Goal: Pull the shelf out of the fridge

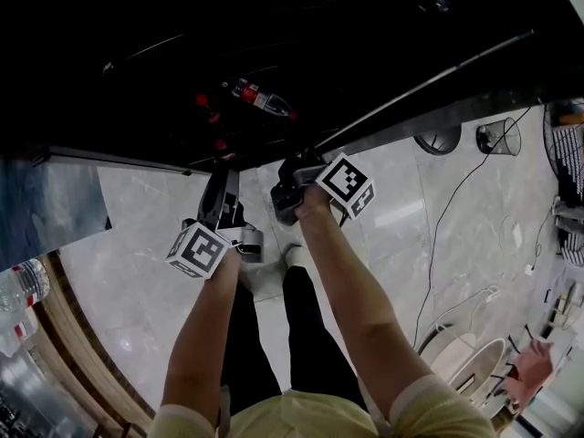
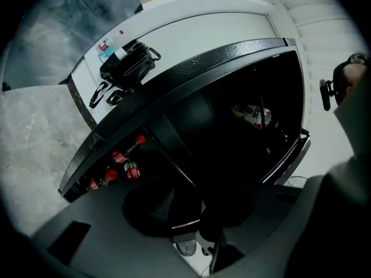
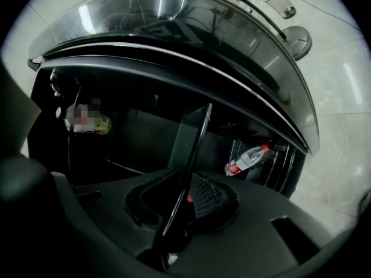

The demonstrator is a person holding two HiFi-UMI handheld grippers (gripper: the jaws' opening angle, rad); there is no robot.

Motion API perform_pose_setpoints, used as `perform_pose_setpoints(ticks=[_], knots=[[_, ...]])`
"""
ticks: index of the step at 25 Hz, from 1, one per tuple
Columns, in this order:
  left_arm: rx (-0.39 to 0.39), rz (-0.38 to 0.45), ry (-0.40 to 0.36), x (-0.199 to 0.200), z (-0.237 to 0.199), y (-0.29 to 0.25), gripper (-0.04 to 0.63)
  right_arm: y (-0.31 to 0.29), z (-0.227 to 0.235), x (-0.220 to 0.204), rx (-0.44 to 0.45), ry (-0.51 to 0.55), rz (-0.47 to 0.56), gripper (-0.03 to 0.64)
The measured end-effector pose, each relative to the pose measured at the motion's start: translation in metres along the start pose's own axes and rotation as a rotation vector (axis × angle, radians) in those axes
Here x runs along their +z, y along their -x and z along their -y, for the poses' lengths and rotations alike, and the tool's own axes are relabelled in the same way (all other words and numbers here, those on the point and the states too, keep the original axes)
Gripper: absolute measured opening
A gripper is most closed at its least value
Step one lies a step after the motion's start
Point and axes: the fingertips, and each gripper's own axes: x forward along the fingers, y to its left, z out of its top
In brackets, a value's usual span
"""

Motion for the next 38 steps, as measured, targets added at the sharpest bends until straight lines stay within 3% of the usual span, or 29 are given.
perform_pose_setpoints(ticks=[6,10,25,31,38], knots=[[-0.002,0.022,0.067,0.0,-0.005,-0.004,0.13,0.011,0.002,-0.004,0.008,-0.004,0.002,0.064],[0.009,0.049,0.159,-0.002,-0.012,-0.002,0.149,0.014,0.001,-0.005,0.016,-0.008,0.0,0.063],[0.005,0.098,0.163,0.016,-0.02,-0.012,0.147,0.04,0.007,-0.013,0.024,-0.002,-0.012,0.063],[0.028,0.061,0.125,0.014,-0.023,-0.006,0.081,0.05,0.006,-0.016,0.026,0.016,-0.011,0.063],[-0.032,0.073,0.219,0.013,-0.003,0.01,0.061,0.071,-0.008,-0.016,0.031,0.041,0.007,0.063]])
